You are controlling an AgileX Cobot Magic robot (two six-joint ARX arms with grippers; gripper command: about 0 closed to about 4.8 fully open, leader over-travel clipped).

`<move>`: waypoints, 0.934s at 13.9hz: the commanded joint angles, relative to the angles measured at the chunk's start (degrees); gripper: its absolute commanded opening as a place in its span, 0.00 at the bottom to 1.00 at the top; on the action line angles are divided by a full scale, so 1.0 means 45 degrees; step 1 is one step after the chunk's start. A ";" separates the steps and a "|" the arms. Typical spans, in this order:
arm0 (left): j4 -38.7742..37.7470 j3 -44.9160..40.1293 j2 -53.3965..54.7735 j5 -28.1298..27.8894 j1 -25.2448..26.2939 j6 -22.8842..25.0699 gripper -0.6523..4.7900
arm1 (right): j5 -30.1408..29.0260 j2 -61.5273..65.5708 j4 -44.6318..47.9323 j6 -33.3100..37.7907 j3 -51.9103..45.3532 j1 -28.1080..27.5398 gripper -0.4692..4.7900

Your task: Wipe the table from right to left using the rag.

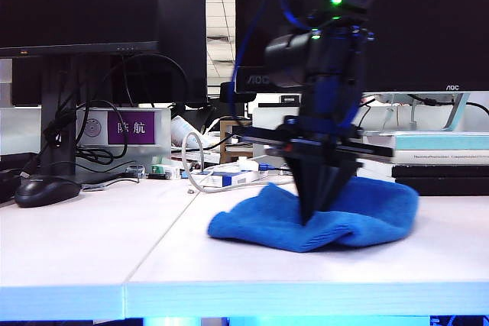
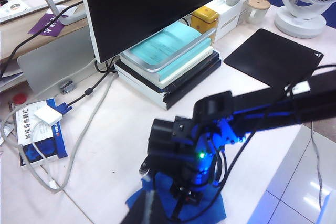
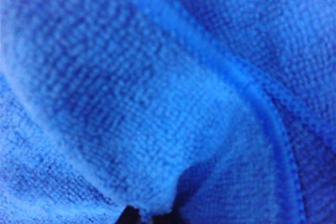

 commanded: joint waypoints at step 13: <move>-0.0121 0.0044 -0.0044 0.0049 -0.0005 0.0039 0.11 | -0.1253 0.2618 0.0199 0.0418 0.3507 0.2458 0.09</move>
